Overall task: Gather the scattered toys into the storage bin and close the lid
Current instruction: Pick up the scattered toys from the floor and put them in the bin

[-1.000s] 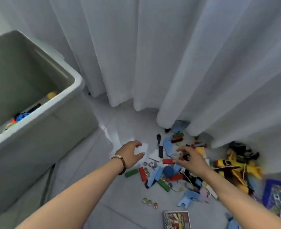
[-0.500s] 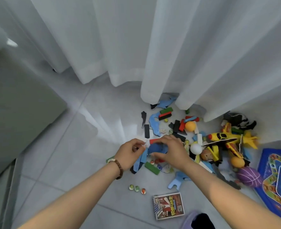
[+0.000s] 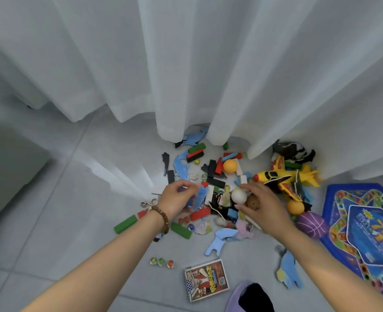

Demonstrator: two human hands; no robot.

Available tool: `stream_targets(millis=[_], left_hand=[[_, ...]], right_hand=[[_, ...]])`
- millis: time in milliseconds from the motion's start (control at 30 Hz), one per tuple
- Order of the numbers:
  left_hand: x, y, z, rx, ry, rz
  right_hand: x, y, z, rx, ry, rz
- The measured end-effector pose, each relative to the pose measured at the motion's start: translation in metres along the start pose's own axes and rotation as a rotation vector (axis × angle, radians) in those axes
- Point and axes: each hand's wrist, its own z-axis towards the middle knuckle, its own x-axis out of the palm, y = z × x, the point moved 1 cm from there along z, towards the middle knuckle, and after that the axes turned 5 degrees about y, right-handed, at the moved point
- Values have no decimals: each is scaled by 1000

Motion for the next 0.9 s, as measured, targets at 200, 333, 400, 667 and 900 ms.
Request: stream_targets(millis=[200,333,400,667,900], left_hand=[[33,-27,39,279,-55,522],[53,-46,66,443,63,936],[63,-50,81,436,99,1117],[81,-43,98,411,-67,1304],[89,-39,65,487,-38,986]], right_hand=[[10,-13,6,-11,-62,107],[-15,-11,1,38,-186,418],[-30,-17,-6,41,-233,467],[-71,-74,-44,152,-288,269],[-61,-101,-52,275,12,60]])
